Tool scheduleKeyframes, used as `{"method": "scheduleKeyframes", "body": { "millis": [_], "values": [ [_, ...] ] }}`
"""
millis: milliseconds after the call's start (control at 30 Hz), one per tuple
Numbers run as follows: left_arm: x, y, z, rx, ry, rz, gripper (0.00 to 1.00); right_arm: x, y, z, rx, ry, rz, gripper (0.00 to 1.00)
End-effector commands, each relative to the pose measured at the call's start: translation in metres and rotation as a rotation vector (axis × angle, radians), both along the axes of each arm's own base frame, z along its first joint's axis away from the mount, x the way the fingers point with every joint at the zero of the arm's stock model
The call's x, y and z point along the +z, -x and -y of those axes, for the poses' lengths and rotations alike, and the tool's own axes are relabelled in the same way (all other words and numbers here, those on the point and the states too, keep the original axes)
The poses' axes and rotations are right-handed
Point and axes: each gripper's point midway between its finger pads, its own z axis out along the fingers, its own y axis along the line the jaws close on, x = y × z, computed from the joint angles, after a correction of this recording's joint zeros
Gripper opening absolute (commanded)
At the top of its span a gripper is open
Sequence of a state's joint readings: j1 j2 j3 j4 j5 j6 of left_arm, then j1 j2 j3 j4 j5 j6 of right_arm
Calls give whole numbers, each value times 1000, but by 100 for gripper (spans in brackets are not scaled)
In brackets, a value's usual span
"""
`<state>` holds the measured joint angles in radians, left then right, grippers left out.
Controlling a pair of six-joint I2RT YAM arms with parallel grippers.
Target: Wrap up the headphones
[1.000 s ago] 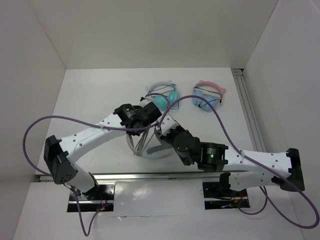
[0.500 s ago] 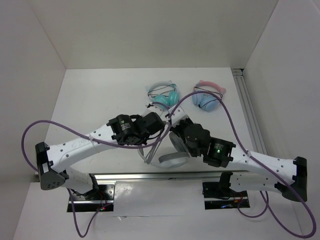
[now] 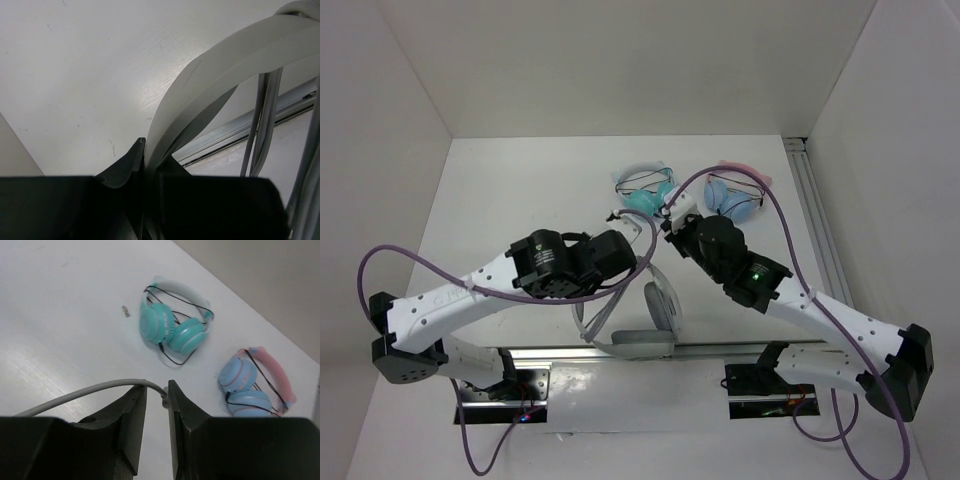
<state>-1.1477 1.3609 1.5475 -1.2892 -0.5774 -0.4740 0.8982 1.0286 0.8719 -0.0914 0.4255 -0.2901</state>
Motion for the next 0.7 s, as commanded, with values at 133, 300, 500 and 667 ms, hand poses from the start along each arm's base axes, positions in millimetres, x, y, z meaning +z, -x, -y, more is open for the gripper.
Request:
{"method": "scheduleKeyframes", "body": {
  "millis": [133,300,500,667],
  "values": [
    [56,-12,4,31,163,136,0,2,23,-51,355,-171,-89,26],
    [69,-21,11,57,187,177,0,-15,29,-62,402,-247,-117,21],
    [93,-36,15,91,266,296,0,-35,38,-66,476,-315,-179,27],
    [86,-48,7,134,259,387,0,-29,40,-61,467,-361,-155,40]
  ]
}}
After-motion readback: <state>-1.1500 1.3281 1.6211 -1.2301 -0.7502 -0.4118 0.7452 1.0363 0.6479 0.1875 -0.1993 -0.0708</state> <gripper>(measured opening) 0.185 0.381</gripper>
